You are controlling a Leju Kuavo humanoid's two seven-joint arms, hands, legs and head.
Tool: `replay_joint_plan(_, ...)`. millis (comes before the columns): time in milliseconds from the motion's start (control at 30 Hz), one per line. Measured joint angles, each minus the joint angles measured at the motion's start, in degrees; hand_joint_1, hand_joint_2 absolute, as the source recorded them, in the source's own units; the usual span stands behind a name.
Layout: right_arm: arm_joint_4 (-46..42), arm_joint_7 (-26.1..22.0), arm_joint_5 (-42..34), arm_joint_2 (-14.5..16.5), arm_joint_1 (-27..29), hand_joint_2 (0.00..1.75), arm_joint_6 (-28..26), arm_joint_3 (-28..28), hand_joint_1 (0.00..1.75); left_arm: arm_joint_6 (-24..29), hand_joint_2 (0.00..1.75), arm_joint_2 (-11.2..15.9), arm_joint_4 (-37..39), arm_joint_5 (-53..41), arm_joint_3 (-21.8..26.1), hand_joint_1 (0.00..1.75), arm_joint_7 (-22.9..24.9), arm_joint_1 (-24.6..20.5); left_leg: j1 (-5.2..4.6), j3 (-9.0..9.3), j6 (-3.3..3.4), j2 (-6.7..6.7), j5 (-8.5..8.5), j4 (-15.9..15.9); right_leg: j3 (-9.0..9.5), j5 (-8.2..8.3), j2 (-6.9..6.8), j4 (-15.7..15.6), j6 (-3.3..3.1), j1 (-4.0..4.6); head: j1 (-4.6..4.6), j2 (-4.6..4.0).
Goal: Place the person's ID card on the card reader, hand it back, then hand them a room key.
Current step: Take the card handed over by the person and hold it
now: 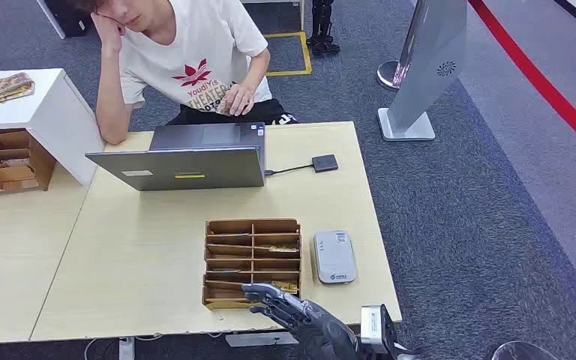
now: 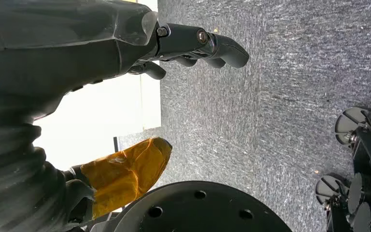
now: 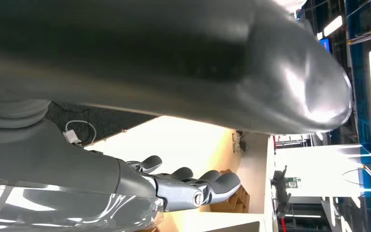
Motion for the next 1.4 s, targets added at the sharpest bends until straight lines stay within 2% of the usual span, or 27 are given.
replay_joint_plan(333,-0.2,-0.4,0.9,0.0,1.0,0.00,0.0,-0.6,0.00,0.2,1.75,0.0,0.0,0.2,0.0,0.00,0.0,0.0,0.00,0.00,0.00,0.00,0.00,0.0,0.00,0.00,0.00,0.0,0.00,0.00,0.01,0.00)
replay_joint_plan(467,-0.7,-0.8,1.3,0.0,1.9,1.75,0.0,-0.8,0.00,0.4,1.75,0.0,0.0,0.5,0.0,0.00,-0.3,0.0,0.00,0.00,0.00,0.01,0.00,0.0,0.00,0.00,0.01,0.0,0.00,0.00,0.00,0.00)
replay_joint_plan(600,-1.0,-0.9,1.7,0.0,2.1,1.75,-0.3,-0.9,0.00,0.4,1.75,-0.1,0.0,0.5,0.0,0.00,-0.4,0.0,0.00,0.00,0.00,0.01,0.00,0.0,0.00,0.00,0.01,0.0,0.00,0.00,0.01,0.00)
replay_joint_plan(700,-1.1,-0.2,4.0,0.0,1.9,1.75,-3.2,-1.1,0.00,0.4,1.75,-0.1,0.0,0.6,0.0,0.00,-0.4,0.0,0.00,-0.01,0.00,0.01,0.00,0.0,0.00,0.00,0.01,0.0,0.00,0.00,0.00,0.00)
replay_joint_plan(800,-1.3,1.2,9.2,0.1,0.7,1.75,-10.6,-1.3,0.00,0.8,1.75,-0.2,0.0,1.0,0.0,0.00,-0.4,0.0,0.00,-0.01,0.00,0.02,0.00,0.0,0.01,0.01,0.01,0.0,0.00,0.00,0.01,0.00)
replay_joint_plan(967,-1.9,3.1,19.8,1.2,-4.6,1.75,-26.7,-0.9,0.00,1.0,1.75,-0.3,0.0,1.9,0.0,0.00,-0.4,-0.1,0.00,0.01,0.01,0.03,0.04,0.0,0.01,0.05,0.03,0.0,0.02,0.00,0.01,0.00)
replay_joint_plan(1167,-2.5,4.2,36.0,3.3,-9.9,1.75,-42.0,1.0,0.00,0.6,1.75,-0.3,0.0,1.9,-0.1,0.00,-0.2,-0.1,0.00,0.01,0.00,0.02,0.05,0.0,0.00,0.05,0.03,0.0,0.02,0.00,0.01,0.00)
replay_joint_plan(1267,-2.5,4.7,40.2,3.9,-11.0,1.75,-45.1,1.6,0.00,0.4,1.75,-0.3,0.0,1.7,-0.2,0.00,-0.1,-0.2,0.00,0.00,0.00,0.02,0.05,0.0,0.00,0.05,0.03,0.0,0.01,0.00,0.00,0.00)
replay_joint_plan(1400,-2.5,4.7,40.5,3.9,-11.1,1.75,-45.2,1.7,0.00,0.3,1.75,-0.3,0.0,1.7,-0.3,0.00,-0.1,-0.2,0.00,0.00,0.00,0.02,0.05,0.0,0.00,0.05,0.03,0.0,0.01,0.00,0.00,0.00)
